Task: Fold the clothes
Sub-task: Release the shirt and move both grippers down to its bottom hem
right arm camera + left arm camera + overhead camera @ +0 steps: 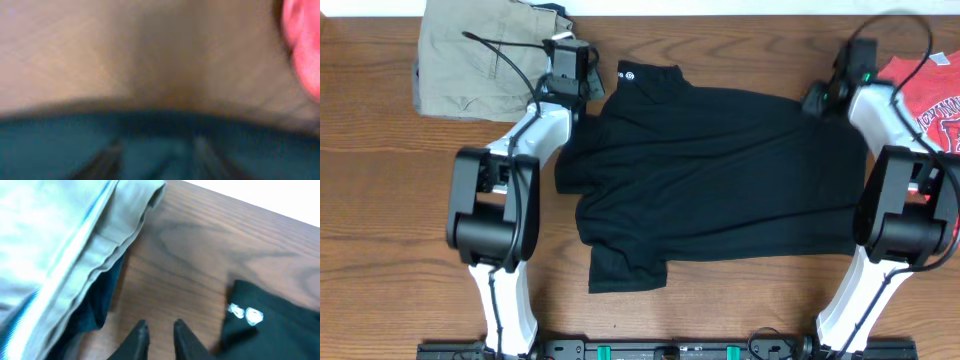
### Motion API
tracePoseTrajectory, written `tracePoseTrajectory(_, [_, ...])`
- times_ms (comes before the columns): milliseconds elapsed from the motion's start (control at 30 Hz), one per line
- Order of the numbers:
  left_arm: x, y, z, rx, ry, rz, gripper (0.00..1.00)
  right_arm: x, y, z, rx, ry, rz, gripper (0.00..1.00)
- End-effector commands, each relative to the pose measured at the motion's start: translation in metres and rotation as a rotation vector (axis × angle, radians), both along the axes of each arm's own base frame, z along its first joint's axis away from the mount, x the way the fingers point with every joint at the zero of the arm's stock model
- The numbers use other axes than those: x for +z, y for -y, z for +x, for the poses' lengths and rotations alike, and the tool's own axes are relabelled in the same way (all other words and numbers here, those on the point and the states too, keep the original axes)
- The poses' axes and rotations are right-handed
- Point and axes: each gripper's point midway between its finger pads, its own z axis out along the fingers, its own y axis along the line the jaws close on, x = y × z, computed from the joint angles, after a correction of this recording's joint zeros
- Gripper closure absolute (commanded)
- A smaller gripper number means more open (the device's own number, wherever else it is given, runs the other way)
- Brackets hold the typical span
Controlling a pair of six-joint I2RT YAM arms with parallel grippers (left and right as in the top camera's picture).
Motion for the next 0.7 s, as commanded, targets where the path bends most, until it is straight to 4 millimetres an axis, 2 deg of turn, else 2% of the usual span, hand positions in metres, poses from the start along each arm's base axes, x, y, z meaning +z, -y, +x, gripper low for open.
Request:
tracePoseTrajectory(0, [0.083, 0.008, -0.001, -0.049, 0.114, -0.045, 0.68, 0.062, -0.005, 0.022, 0.043, 0.076, 0.019, 0.19])
tracePoseTrajectory(167, [0.138, 0.004, -0.044, -0.066, 0.088, -0.056, 0.31, 0.106, -0.013, 0.005, 0.043, 0.017, 0.038, 0.04])
tracePoseTrajectory(267, [0.160, -0.002, -0.073, -0.067, 0.057, -0.052, 0.05, 0.124, -0.022, -0.007, 0.042, 0.002, 0.075, 0.03])
tracePoseTrajectory(300, [0.167, -0.004, -0.083, -0.067, 0.045, -0.050, 0.02, 0.131, -0.027, -0.012, 0.050, -0.002, 0.095, 0.03])
tracePoseTrajectory(433, [0.187, -0.012, -0.123, -0.066, 0.002, -0.043, 0.02, 0.153, -0.038, -0.038, 0.069, -0.026, 0.123, 0.04])
tracePoseTrajectory(667, [0.215, -0.025, -0.188, -0.065, -0.047, -0.035, 0.02, 0.202, -0.045, -0.092, 0.069, -0.037, 0.122, 0.01])
